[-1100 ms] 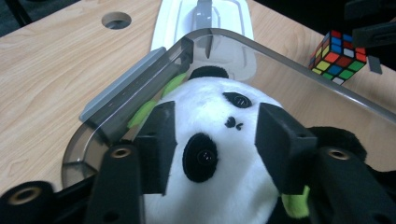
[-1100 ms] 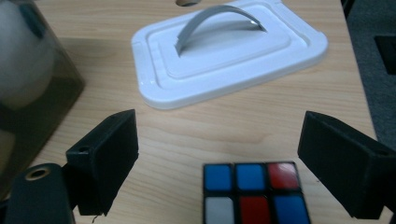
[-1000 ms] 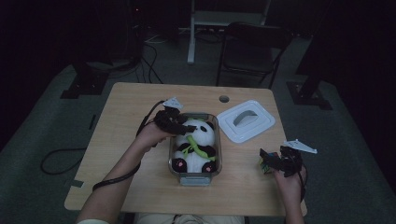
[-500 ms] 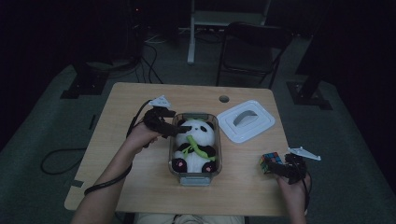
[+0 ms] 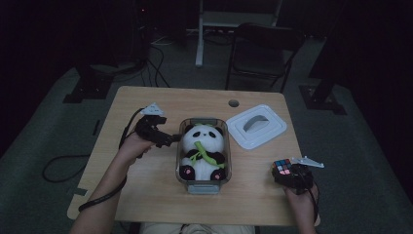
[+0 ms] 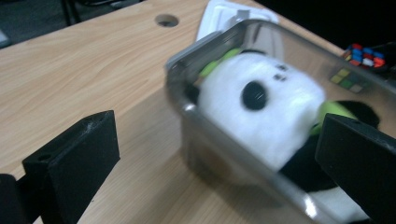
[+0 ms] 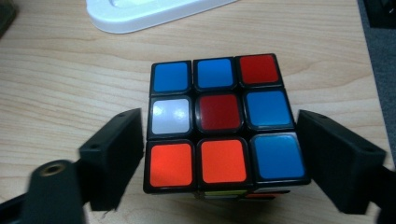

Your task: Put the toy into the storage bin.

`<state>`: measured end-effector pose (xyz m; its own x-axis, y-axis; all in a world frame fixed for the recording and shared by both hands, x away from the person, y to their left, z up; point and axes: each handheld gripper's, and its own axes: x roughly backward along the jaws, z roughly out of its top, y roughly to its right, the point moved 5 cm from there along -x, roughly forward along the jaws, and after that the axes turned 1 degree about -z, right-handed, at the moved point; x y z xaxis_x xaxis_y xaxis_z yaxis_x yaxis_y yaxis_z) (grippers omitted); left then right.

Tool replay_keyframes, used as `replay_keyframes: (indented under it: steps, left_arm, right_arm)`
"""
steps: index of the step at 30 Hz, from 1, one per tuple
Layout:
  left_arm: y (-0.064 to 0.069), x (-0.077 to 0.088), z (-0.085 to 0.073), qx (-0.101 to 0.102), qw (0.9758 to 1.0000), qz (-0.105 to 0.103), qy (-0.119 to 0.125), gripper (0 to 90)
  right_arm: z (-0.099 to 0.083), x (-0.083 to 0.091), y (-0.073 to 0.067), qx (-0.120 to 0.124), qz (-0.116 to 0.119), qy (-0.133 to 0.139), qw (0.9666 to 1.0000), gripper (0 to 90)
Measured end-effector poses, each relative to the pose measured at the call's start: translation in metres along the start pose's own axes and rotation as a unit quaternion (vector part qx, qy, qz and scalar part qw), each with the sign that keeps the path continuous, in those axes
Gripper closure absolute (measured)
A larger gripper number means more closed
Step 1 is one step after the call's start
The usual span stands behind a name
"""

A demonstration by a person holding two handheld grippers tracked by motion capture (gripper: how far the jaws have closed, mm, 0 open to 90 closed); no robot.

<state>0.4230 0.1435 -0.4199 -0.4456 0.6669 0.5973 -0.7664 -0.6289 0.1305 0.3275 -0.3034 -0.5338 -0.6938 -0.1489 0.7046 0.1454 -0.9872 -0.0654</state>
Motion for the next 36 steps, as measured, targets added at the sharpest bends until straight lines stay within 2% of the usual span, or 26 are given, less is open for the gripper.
replay_keyframes:
  steps: [2,8,14,16,22,28,33,36]
  left_arm:
    - [-0.007,0.001,-0.005,0.004,0.9999,0.011,-0.002,0.4]
    - [-0.018,0.001,-0.021,0.025,0.9996,0.013,-0.001,0.4]
    - [-0.023,-0.002,-0.036,0.035,0.9993,0.011,-0.002,0.4]
    - [-0.024,-0.002,-0.041,0.035,0.9993,0.011,0.002,0.4]
    - [-0.027,-0.006,-0.054,0.039,0.9991,0.012,-0.009,0.4]
    - [-0.030,-0.010,-0.065,0.047,0.9985,0.018,-0.023,0.4]
    - [-0.028,-0.013,-0.072,0.035,0.9985,0.023,-0.034,0.5]
    - [-0.028,-0.015,-0.075,0.039,0.9983,0.023,-0.036,0.4]
  right_arm:
    - [0.000,0.001,0.001,-0.001,-0.002,0.001,1.0000,21.2]
    - [-0.002,0.000,0.001,0.016,-0.003,-0.002,0.9999,33.1]
    - [0.001,0.000,0.000,0.033,-0.004,-0.017,0.9993,33.7]
    - [0.002,0.001,0.000,0.034,0.002,-0.016,0.9993,33.7]
    - [0.011,0.006,-0.004,0.042,0.016,-0.014,0.9989,33.8]
    - [0.024,0.012,-0.014,0.063,0.040,-0.010,0.9972,33.8]
    - [0.038,0.019,-0.023,0.085,0.052,-0.004,0.9951,33.8]
    - [0.049,0.028,-0.031,0.096,0.069,0.008,0.9929,33.8]
